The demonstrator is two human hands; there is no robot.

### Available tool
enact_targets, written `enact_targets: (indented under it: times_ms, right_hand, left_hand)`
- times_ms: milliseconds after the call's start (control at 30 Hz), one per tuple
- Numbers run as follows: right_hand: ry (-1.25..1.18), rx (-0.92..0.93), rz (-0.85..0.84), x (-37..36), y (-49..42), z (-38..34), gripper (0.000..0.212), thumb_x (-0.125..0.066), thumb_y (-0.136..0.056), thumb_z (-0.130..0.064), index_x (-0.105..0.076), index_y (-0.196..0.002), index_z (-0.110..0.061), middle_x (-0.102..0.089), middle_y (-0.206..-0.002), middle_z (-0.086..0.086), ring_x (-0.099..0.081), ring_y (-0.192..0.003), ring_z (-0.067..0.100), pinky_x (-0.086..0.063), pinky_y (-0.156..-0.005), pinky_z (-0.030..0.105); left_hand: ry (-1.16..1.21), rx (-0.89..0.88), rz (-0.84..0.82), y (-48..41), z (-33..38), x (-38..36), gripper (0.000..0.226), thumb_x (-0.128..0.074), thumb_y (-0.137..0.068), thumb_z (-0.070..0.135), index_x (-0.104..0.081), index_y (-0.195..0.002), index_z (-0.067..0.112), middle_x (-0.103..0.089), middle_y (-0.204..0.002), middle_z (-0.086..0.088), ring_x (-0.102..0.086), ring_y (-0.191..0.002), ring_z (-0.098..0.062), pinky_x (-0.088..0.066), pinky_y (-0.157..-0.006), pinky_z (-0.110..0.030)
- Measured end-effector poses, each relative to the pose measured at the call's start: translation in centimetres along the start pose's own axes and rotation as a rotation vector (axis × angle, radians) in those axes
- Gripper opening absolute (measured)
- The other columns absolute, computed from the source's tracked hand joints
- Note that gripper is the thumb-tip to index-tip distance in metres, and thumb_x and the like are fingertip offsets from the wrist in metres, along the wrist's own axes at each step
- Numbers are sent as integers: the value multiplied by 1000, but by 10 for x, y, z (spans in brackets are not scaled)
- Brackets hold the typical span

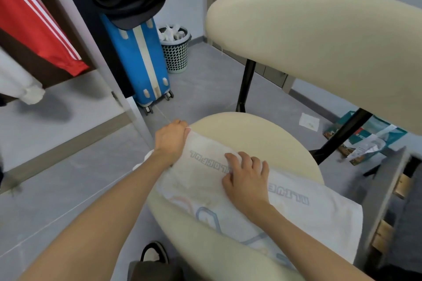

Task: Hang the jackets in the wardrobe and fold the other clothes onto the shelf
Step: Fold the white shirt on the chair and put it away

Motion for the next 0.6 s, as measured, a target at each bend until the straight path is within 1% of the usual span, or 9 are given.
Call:
enact_targets:
  times_ms: [67,133,200,267,333,367,400,467,600]
  right_hand:
    - [8,-15,12,-1,-1,-1,49,-40,-90,-32,-38,-139,-31,-39,-143,2,-38,-122,31,-16,-112,52]
    - [8,-15,49,0,0,-1,47,-43,-88,-31,-43,-136,-31,-43,-140,2,-39,-120,31,-19,-111,52]
    - [8,-14,84,1,0,-1,46,-46,-87,-31,-46,-133,-31,-45,-139,2,-40,-121,30,-21,-110,52]
    - [2,-25,76,0,1,-1,47,-45,-88,-33,-43,-135,-33,-40,-144,1,-34,-127,29,-17,-112,52]
    - [-1,-37,59,-2,2,-1,48,-41,-91,-35,-38,-139,-35,-32,-151,1,-25,-135,28,-9,-114,52]
    - [2,-32,55,-2,2,-2,49,-40,-92,-34,-36,-141,-35,-27,-155,2,-20,-139,29,-5,-115,53]
    - [2,-18,53,-1,4,-3,50,-39,-93,-33,-35,-142,-35,-22,-157,3,-15,-141,30,-1,-115,53]
    - [-5,22,60,1,7,-7,51,-40,-94,-29,-33,-144,-34,-17,-160,4,-11,-145,31,2,-115,55]
    - [-15,61,29,3,21,-13,51,-32,-99,-31,-20,-149,-39,-4,-162,2,-1,-148,29,3,-115,58]
  left_hand:
    - [298,220,36,-9,-12,6,33,-38,-102,24,-65,-109,6,-65,-111,-14,-60,-98,-33,-47,-81,-38]
    - [796,618,49,-15,-36,9,35,-41,-101,22,-62,-119,1,-61,-124,-21,-57,-113,-36,-45,-91,-38]
    - [1102,850,24,-14,-57,9,42,-45,-100,24,-51,-133,-2,-52,-138,-20,-50,-125,-36,-43,-98,-39]
    - [1057,922,-32,-5,-74,9,42,-47,-100,28,-52,-131,1,-57,-130,-16,-58,-109,-34,-46,-87,-37]
    - [919,849,-51,5,-81,8,34,-44,-101,33,-62,-105,5,-61,-101,-15,-55,-78,-26,-43,-69,-31]
    - [864,779,-66,11,-81,7,37,-40,-101,37,-58,-86,9,-58,-88,-14,-51,-72,-24,-39,-66,-31]
    - [816,712,-70,17,-79,7,42,-38,-101,42,-49,-72,13,-54,-78,-11,-48,-70,-24,-36,-65,-32]
    - [723,609,-40,32,-77,14,48,-41,-97,49,-36,-60,19,-47,-63,-4,-46,-65,-23,-32,-59,-33]
    - [571,578,-99,71,-77,20,47,-53,-90,53,-40,-60,19,-48,-60,3,-51,-66,-23,-32,-56,-31]
Point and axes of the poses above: each hand's wrist, its own y-axis away from the middle knuckle, its own x-axis out of the back of the hand, z = x × y, the point moved 5 cm from there along -y, towards the middle knuckle
